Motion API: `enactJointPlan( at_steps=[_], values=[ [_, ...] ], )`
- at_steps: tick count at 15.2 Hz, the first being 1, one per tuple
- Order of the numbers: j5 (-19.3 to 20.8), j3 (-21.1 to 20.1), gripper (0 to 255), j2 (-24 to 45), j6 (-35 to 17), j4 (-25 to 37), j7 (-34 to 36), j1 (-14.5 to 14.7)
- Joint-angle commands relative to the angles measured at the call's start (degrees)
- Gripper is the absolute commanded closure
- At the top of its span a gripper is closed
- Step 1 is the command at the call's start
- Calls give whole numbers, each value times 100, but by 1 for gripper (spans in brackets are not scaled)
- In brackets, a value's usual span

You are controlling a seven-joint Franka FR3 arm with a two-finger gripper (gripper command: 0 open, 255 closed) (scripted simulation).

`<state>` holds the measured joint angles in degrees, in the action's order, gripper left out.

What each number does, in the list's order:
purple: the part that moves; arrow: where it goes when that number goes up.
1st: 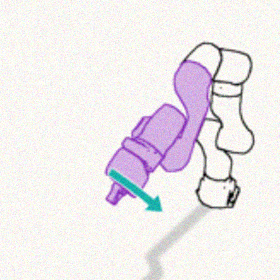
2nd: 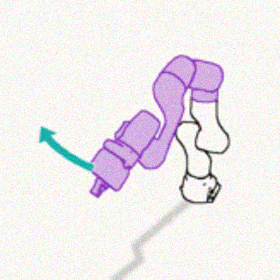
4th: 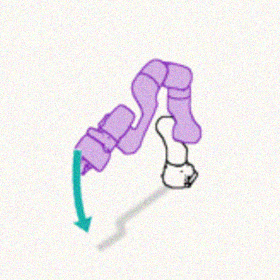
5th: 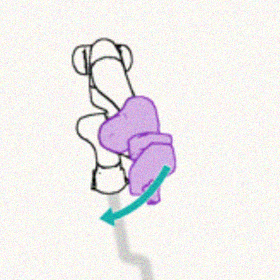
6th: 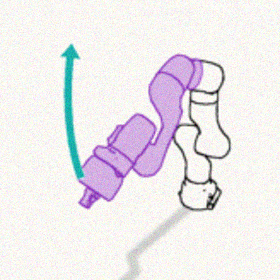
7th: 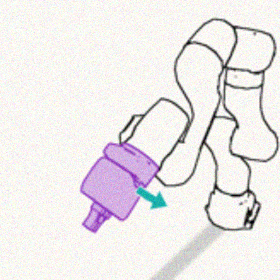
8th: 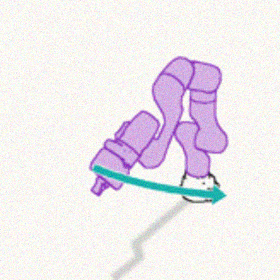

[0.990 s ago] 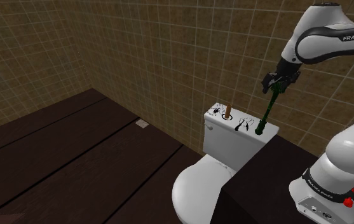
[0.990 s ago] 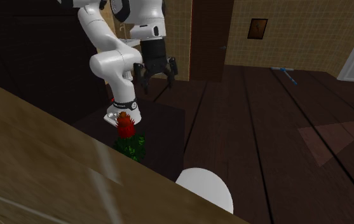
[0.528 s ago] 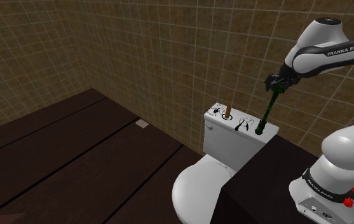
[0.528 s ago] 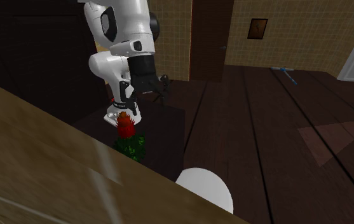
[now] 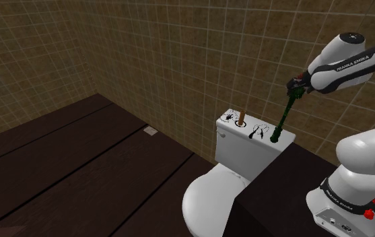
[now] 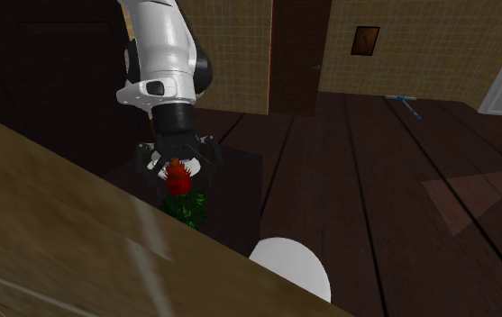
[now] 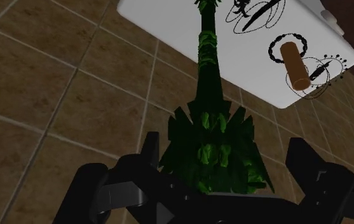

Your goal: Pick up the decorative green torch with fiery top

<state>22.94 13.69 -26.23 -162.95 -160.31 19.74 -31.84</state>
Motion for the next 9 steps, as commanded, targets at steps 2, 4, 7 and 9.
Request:
enactJointPlan(
  at_steps=[2,4,7,9],
  values=[
    [137,-38,0,261,-403,-51,132,-165],
    [222,-83,0,430,-624,-101,208,-251],
    [411,-213,0,757,-1027,-170,381,-459],
    [408,-214,0,756,-1027,-171,378,-460]
  ],
)
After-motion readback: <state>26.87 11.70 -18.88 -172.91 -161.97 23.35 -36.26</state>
